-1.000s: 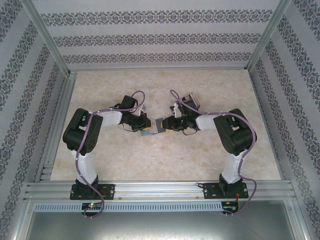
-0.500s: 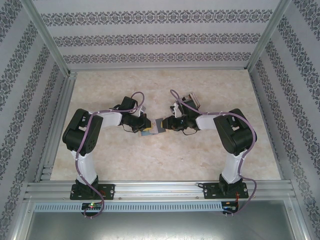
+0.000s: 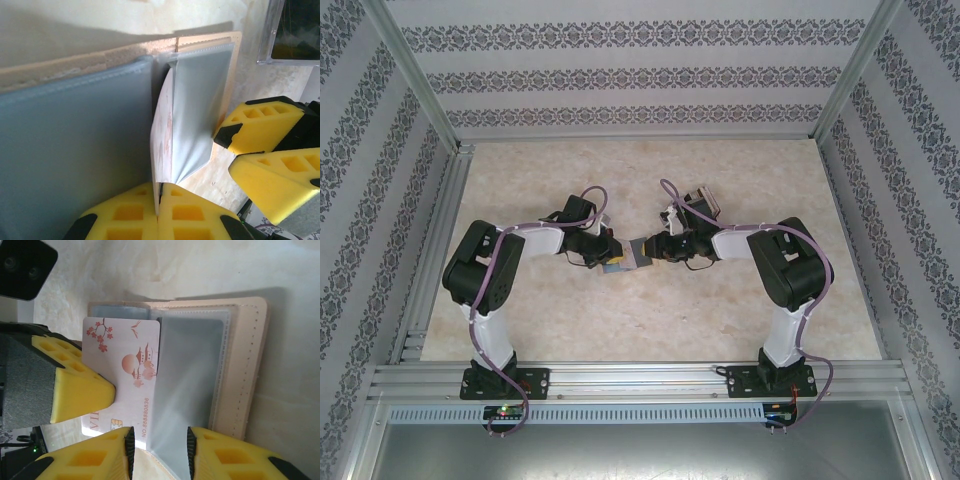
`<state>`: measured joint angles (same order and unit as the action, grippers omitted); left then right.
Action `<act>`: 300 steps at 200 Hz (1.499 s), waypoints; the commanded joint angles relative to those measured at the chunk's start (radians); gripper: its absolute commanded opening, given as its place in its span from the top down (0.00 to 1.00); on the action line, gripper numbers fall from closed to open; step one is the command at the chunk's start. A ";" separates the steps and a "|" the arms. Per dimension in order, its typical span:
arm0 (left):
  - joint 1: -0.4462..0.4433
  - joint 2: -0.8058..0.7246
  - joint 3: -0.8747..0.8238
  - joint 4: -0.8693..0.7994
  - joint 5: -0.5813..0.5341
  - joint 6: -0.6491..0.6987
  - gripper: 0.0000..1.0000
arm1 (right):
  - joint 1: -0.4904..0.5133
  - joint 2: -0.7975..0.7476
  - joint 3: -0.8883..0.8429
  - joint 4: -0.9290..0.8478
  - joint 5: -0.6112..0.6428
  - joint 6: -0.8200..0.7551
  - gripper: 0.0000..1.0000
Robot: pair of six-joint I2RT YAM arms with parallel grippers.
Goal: Put the credit cards into the card holder
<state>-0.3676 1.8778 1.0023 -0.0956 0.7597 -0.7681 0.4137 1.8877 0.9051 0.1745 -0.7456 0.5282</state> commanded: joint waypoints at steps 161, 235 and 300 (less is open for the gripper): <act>-0.053 0.102 0.074 -0.151 -0.016 0.020 1.00 | -0.015 0.016 0.020 -0.010 -0.020 0.004 0.64; -0.054 0.094 0.135 -0.330 -0.144 0.096 0.63 | -0.015 0.013 0.020 -0.011 -0.022 0.003 0.64; -0.055 0.073 0.208 -0.484 -0.256 0.165 0.53 | -0.016 0.013 0.019 -0.017 -0.022 0.002 0.64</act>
<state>-0.4198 1.9408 1.1954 -0.3954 0.6483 -0.6617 0.4015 1.8877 0.9058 0.1661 -0.7494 0.5278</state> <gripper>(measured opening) 0.456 0.363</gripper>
